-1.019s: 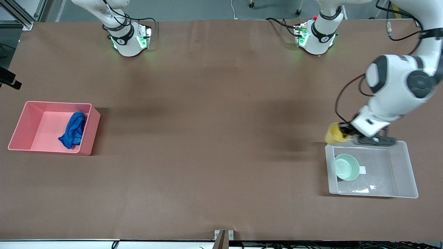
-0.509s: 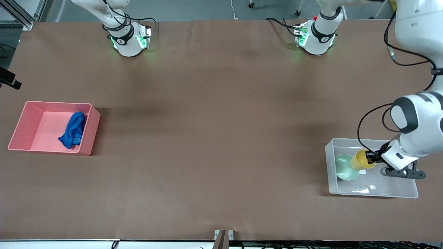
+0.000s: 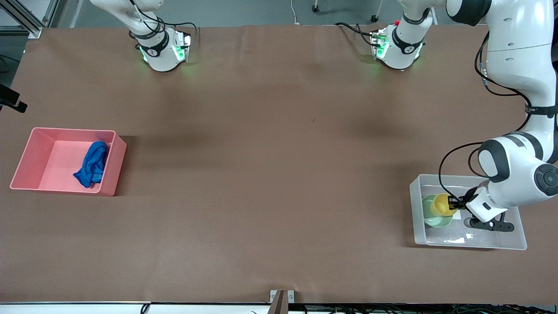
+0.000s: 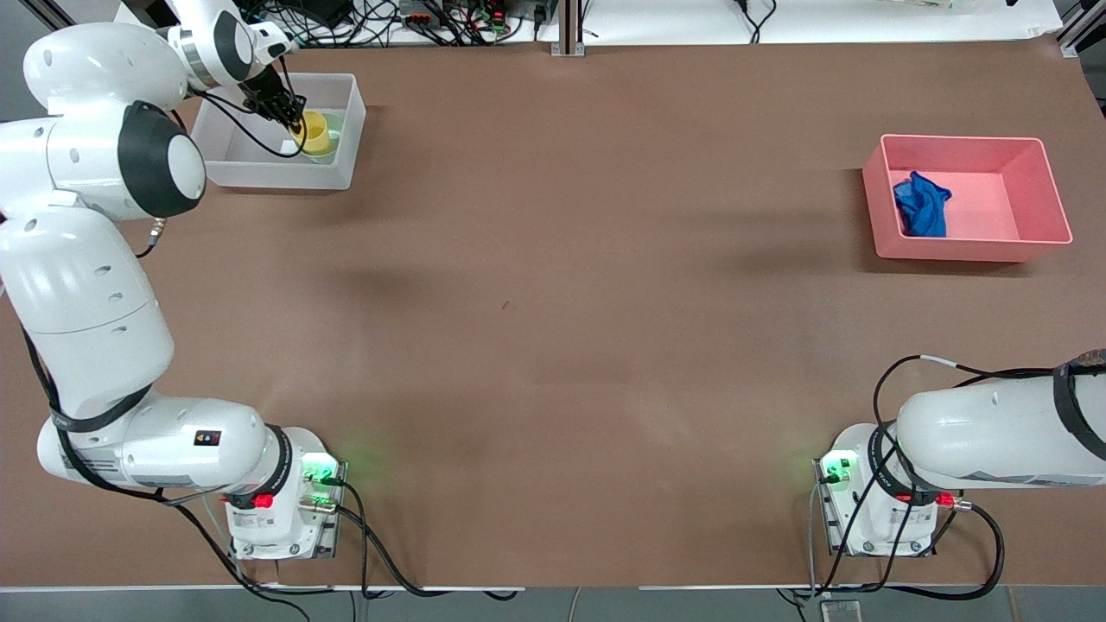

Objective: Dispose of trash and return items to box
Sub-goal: 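Carry the yellow cup with the left gripper into the green bowl, then open the left gripper and lift it away from the clear bin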

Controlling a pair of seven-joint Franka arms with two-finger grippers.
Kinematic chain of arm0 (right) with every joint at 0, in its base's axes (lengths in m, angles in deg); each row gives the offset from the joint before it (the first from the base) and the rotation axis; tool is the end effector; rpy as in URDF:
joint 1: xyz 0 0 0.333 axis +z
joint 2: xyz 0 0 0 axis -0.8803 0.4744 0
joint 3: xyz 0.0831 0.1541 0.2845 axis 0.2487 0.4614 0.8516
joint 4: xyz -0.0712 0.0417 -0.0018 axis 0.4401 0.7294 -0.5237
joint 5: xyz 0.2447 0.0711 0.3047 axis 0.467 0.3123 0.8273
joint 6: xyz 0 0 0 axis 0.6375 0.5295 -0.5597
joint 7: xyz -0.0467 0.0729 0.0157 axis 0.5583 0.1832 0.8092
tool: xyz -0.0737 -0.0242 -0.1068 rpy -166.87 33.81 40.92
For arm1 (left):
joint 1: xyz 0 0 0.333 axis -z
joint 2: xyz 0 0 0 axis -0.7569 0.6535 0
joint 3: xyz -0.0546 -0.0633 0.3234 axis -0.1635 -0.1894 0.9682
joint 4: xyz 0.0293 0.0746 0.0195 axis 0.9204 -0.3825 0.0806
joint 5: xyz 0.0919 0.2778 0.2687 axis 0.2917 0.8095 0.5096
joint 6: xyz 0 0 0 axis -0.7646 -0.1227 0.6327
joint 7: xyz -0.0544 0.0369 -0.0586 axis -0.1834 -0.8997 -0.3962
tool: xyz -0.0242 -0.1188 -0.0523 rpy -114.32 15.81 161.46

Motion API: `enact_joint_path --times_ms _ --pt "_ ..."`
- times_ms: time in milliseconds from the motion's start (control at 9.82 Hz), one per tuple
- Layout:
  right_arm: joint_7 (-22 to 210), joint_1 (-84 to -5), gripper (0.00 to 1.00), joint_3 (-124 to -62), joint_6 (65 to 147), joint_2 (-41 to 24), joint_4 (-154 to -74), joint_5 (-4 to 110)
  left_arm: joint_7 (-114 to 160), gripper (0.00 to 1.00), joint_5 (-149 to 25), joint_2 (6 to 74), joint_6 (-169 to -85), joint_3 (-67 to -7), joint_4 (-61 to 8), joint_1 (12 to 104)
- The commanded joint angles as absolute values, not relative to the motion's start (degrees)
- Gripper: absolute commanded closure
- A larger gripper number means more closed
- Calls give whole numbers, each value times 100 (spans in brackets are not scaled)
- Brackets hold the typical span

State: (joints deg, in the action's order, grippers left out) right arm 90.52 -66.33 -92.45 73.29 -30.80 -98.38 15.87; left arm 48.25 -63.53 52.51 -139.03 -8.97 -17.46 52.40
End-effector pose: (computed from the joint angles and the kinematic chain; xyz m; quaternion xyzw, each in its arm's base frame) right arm 0.5417 -0.0911 0.6547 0.9975 -0.0696 -0.0136 0.0029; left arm 0.7136 0.0575 0.2417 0.9974 -0.0683 0.0123 0.0193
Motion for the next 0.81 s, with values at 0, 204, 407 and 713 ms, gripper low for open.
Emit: enact_joint_path --times_ms 0,204,407,713 --pt "9108 -6651 0 -9247 7288 -3100 -9831 1655 4825 0 -6431 5082 -13905 -869 -1691 5280" --pt "9108 -6651 0 -9247 7288 -3100 -9831 1655 4905 0 -6387 4205 -13791 -869 -2146 5289" --pt "9108 -6651 0 -9247 7288 -3100 -9831 1655 4817 0 -6230 2968 -13188 -878 -2821 5297" --pt "9108 -6660 0 -9247 7288 -3100 -9831 1655 3660 0 -5536 691 -13027 -1368 -4534 5271"
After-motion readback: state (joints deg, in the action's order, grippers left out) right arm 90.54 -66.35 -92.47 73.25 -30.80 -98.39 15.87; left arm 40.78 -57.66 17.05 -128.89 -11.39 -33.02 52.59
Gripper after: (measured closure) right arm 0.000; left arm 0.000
